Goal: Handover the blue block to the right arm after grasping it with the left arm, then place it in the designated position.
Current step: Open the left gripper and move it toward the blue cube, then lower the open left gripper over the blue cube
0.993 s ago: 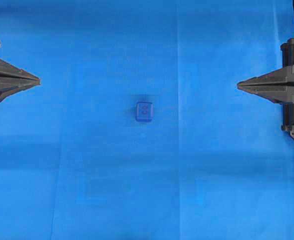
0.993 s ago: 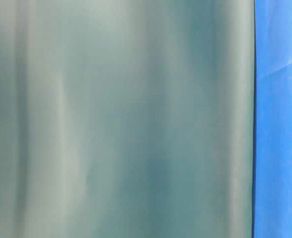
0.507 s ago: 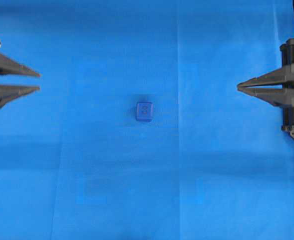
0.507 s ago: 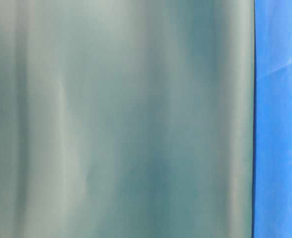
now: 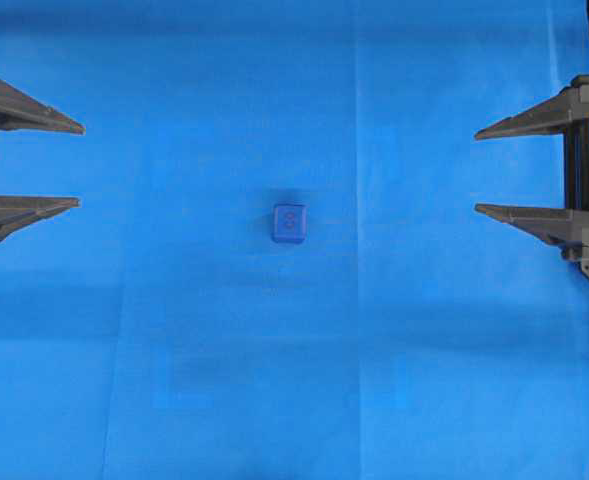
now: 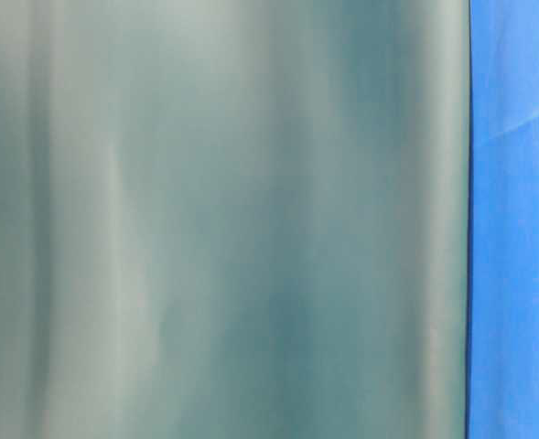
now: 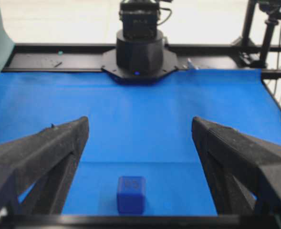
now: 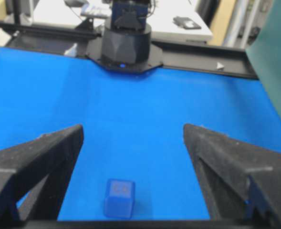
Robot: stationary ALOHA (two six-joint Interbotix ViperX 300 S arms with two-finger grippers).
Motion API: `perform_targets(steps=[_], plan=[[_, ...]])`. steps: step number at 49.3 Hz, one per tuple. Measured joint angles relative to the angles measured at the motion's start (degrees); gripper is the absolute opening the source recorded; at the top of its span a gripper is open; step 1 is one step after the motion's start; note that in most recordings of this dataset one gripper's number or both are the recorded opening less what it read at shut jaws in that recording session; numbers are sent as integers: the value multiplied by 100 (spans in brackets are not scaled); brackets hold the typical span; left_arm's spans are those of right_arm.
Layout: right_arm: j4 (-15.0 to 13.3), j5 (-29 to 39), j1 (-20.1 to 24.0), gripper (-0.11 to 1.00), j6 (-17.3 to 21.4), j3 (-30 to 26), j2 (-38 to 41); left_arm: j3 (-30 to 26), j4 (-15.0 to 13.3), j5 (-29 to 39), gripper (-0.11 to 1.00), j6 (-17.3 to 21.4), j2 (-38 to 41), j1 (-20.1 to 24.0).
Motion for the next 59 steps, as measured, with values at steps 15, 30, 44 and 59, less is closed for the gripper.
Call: perform_targets(steps=[15, 30, 44, 59], plan=[[9, -9, -53, 97, 0, 0, 114, -167, 0, -545, 92, -18, 765, 9], [0, -9, -97, 97, 0, -18, 167, -888, 0, -1327, 92, -18, 2364, 35], [0, -26, -97, 97, 0, -18, 167, -1978, 0, -1415, 92, 9, 3814, 44], [9, -26, -105, 97, -18, -18, 167, -2883, 0, -1292, 92, 35, 4781, 53]])
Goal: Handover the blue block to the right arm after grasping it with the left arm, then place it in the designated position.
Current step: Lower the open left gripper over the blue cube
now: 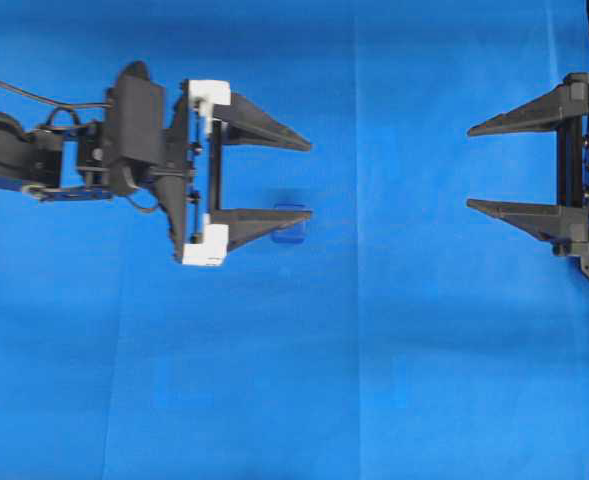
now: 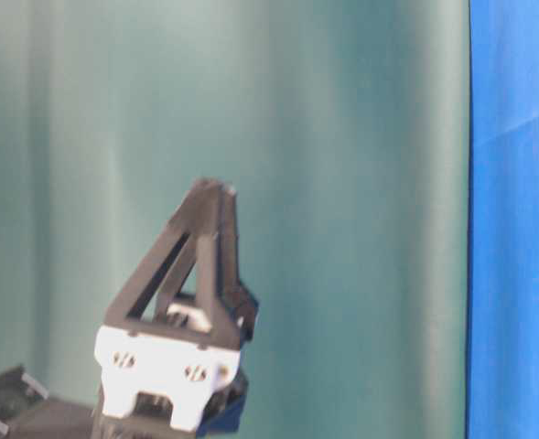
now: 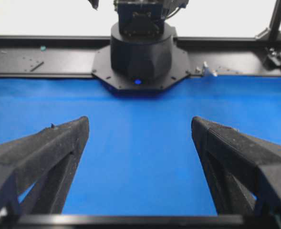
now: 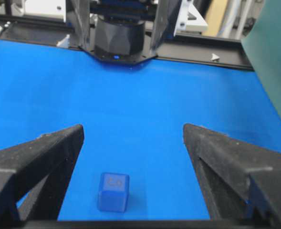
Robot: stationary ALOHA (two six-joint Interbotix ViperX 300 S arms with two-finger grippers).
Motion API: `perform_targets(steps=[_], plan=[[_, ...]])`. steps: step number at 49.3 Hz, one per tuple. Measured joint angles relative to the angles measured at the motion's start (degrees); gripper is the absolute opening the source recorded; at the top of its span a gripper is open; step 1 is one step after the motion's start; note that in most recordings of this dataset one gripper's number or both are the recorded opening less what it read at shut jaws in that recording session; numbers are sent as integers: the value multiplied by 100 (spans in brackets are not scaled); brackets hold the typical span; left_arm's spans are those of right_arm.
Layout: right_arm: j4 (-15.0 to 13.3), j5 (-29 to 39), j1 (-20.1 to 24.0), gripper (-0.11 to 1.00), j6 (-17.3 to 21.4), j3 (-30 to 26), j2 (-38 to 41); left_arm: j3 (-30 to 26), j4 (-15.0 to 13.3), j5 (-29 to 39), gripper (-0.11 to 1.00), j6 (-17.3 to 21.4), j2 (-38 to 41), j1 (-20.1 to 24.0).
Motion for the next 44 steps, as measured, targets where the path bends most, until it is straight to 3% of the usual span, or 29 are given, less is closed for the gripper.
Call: perform_targets(steps=[14, 30, 44], plan=[[0, 0, 0, 97, 0, 0, 0, -176, 0, 782, 92, -88, 35, 79], [-9, 0, 0, 97, 0, 0, 44, -1072, 0, 3621, 92, -79, 299, -18], [-9, 18, 0, 97, 0, 0, 70, -2180, 0, 5994, 92, -88, 809, -9]])
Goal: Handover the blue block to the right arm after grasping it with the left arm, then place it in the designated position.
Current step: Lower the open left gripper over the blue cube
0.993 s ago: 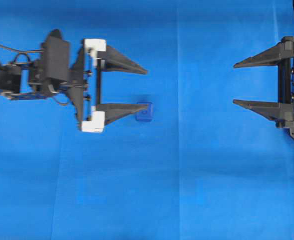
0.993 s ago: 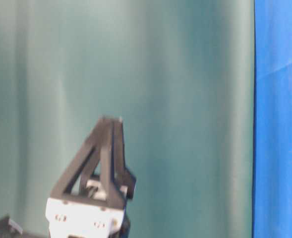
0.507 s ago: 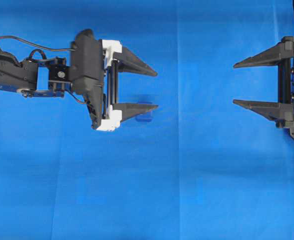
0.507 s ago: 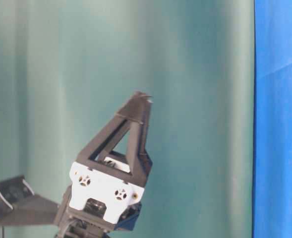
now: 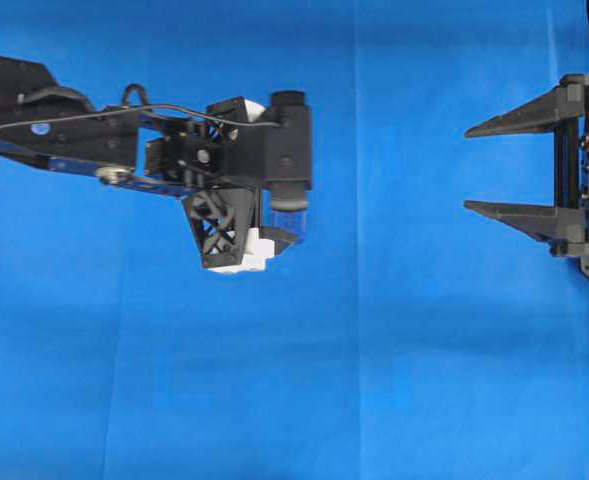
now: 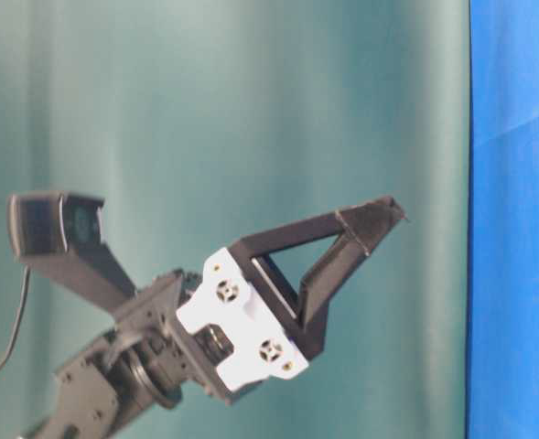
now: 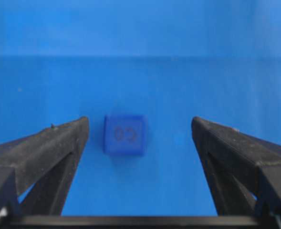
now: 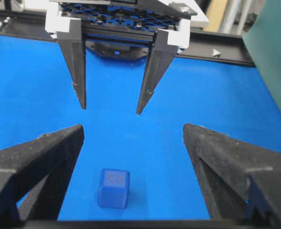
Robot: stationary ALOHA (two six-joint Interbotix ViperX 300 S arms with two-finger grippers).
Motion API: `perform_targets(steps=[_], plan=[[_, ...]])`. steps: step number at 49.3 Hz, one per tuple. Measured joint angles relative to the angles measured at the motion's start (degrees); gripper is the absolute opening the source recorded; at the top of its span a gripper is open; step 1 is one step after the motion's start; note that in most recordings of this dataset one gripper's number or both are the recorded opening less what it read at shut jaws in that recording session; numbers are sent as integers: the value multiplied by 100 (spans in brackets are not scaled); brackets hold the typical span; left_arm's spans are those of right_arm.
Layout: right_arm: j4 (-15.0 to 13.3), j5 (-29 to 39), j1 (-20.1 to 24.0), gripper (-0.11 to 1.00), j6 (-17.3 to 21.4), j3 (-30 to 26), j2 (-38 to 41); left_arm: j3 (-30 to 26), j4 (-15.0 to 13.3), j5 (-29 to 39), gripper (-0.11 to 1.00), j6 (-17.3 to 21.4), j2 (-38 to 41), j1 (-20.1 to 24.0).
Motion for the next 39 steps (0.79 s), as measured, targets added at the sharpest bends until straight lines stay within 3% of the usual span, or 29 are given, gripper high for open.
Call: perform_targets(steps=[12, 39], plan=[[9, 0, 0, 97, 0, 0, 35, -677, 9, 1107, 92, 62, 316, 0], [0, 0, 0, 97, 0, 0, 62, -747, 26, 1099, 92, 26, 352, 0]])
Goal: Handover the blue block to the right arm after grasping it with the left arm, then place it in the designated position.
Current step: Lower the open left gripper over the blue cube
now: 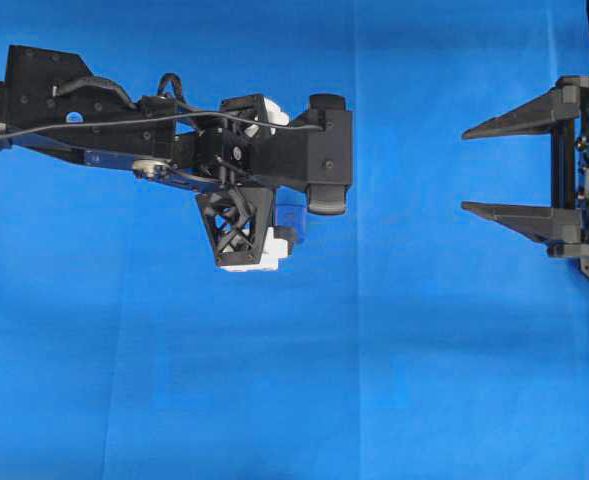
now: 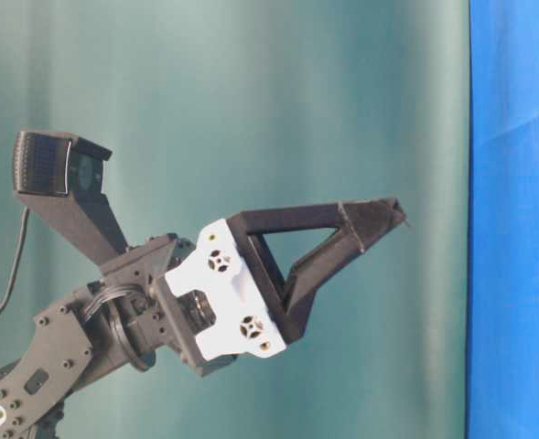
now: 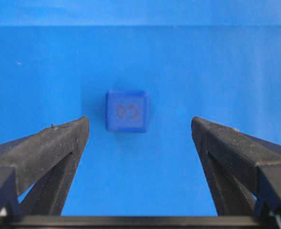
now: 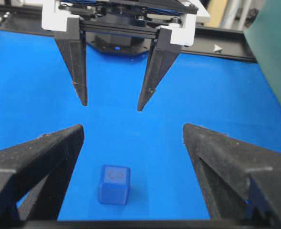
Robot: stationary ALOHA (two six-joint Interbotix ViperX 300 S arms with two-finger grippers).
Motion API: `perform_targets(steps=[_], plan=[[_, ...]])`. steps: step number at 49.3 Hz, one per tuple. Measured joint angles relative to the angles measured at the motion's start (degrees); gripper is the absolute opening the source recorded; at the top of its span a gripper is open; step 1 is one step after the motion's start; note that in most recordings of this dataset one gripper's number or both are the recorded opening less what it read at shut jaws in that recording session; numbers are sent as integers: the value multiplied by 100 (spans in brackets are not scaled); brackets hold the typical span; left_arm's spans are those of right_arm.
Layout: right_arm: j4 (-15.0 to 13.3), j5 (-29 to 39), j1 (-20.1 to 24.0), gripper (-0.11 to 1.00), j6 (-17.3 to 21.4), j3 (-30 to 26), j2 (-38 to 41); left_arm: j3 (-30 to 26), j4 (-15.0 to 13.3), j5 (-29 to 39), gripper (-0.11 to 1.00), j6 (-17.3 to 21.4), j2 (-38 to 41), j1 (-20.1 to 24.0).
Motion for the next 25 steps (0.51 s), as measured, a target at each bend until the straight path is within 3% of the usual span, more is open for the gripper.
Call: perform_targets(steps=[25], plan=[[0, 0, 0, 97, 0, 0, 0, 0, 0, 0, 92, 18, 0, 0]])
